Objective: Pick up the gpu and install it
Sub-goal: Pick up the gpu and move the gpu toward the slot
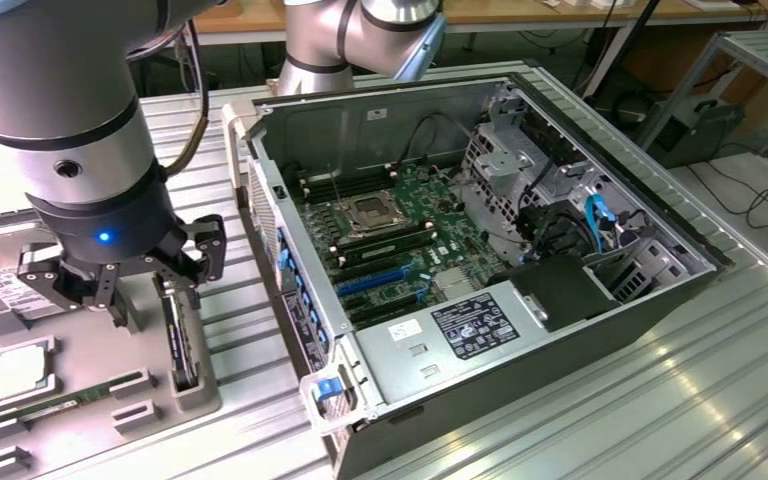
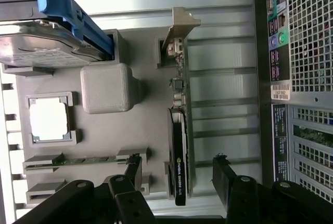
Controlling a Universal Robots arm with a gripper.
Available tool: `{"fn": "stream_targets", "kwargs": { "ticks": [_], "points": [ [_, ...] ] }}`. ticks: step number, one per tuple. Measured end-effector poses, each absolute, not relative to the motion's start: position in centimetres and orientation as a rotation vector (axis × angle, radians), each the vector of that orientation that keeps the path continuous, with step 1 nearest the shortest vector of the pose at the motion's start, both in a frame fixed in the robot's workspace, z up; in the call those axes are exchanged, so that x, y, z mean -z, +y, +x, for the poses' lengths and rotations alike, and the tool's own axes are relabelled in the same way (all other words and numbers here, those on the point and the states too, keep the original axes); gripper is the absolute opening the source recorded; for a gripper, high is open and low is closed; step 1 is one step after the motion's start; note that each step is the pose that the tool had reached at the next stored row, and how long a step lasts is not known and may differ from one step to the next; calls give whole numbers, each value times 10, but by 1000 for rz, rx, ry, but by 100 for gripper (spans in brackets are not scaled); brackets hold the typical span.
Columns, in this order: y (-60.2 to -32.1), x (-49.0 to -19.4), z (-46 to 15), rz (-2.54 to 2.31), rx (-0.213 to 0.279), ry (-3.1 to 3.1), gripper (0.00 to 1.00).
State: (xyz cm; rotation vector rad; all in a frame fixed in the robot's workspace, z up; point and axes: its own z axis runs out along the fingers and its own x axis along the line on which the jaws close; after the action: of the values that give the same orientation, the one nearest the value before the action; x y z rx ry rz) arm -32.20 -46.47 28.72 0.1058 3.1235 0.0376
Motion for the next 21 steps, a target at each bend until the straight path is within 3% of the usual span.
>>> {"fn": "stream_targets", "kwargs": {
  "ticks": [21],
  "points": [
    [-450,-255,-322,-21,-12,3130,66]
  ]
}}
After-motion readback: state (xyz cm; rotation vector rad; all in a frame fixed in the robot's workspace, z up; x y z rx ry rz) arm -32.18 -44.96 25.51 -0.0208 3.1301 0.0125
